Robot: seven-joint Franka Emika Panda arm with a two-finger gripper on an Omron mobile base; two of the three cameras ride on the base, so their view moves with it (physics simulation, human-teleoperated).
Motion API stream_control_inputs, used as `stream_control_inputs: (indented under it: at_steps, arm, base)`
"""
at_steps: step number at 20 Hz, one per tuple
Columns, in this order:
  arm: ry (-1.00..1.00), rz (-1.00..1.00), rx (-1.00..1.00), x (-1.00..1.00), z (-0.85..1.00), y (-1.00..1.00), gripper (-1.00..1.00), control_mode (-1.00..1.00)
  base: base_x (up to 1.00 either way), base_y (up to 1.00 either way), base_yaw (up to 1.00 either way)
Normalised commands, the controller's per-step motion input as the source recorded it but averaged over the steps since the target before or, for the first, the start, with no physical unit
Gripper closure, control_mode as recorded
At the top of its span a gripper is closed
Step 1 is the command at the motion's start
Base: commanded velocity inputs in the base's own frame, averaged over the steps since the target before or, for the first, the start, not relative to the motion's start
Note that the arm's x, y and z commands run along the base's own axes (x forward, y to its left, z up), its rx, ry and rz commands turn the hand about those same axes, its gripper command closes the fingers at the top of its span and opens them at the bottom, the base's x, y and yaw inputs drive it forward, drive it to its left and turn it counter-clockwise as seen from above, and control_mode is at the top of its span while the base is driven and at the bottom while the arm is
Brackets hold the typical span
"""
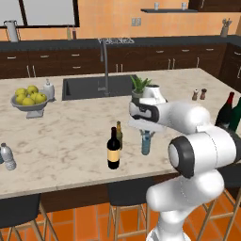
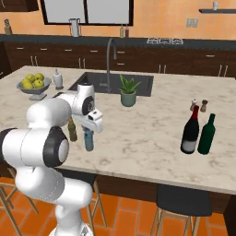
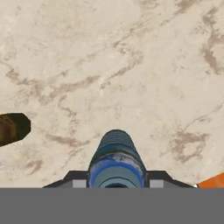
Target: Move the plastic bottles in the middle to the plastics group, and the glass bottles in the middle to the glass group.
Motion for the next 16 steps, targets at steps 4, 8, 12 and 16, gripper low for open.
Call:
stream_control_inputs:
  at_steps: [4, 8, 12, 16]
  arm:
    - [0.0, 0.48, 0.0, -0.93, 0.14, 0.14, 1.0, -1.0]
    - [0.01, 0.56, 0.0, -0.51, 0.19, 0.52, 1.0, -1.0]
    - [0.0, 0.47, 0.0, -0.38, 0.21, 0.71, 1.0, -1.0]
    - [0.02, 0.33, 0.0, -0.3, 0.08, 0.8, 1.0, -1.0]
  base:
    - [0.0, 0.0, 0.0]
    - [0.0, 0.0, 0.0]
    - [0.0, 0.0, 0.0]
    - [0.0, 0.0, 0.0]
